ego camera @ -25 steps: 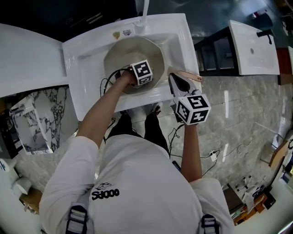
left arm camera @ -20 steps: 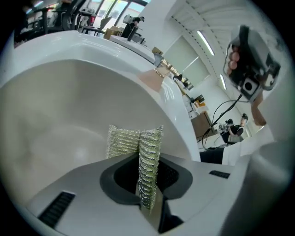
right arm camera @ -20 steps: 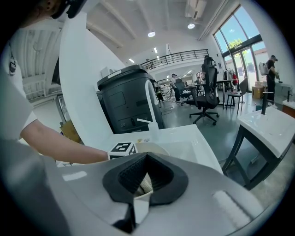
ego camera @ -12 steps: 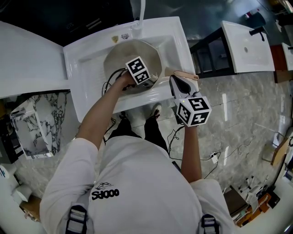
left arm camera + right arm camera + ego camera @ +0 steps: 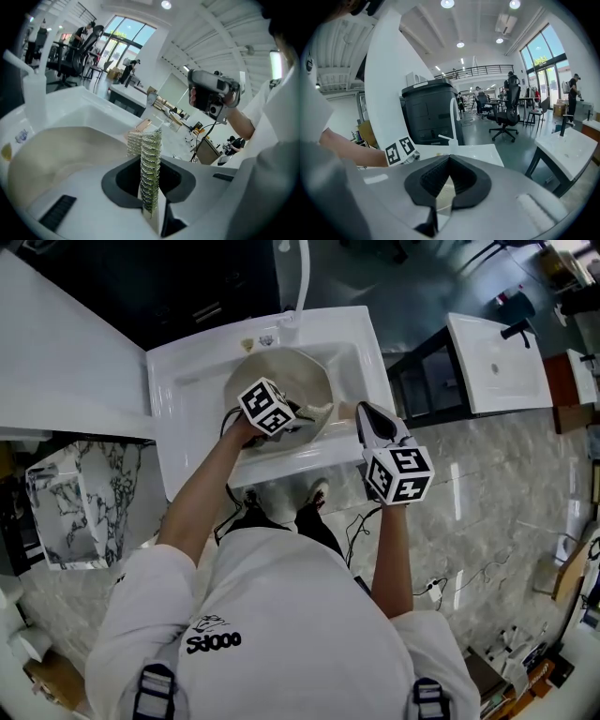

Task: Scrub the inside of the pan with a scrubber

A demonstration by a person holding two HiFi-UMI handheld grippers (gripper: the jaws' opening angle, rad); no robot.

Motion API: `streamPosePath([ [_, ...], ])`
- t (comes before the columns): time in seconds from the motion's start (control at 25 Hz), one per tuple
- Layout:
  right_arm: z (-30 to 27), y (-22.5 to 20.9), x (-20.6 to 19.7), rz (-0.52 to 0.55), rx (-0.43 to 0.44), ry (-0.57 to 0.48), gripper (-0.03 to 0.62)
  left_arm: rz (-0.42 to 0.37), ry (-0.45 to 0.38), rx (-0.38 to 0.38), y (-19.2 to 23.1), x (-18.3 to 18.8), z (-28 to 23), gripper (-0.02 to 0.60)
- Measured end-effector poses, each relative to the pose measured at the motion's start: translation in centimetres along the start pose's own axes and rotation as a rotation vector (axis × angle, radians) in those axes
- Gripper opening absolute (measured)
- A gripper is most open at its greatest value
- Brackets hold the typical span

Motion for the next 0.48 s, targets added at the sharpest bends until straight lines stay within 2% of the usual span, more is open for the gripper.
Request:
streamPosePath([
  [0.2, 0.0, 0.1, 2.6, 0.06, -0.006, -0.036, 0.009, -0.041, -0.202, 0.156, 0.2, 2.6, 6.1, 0.06],
  [0.48, 0.3, 1.1, 7.2, 0.165, -0.028, -0.107, 0.009, -0.084, -0.456, 0.428, 0.3, 5.4, 16.7, 0.061],
])
Point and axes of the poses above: the fingertips, and each gripper's own axes: z backward along the fingers, y to its left, x out of its top, the point moved 1 cm from there along z, backward along the fingers, and after that the axes turned 8 degrees about y, right-handed, at the moved point
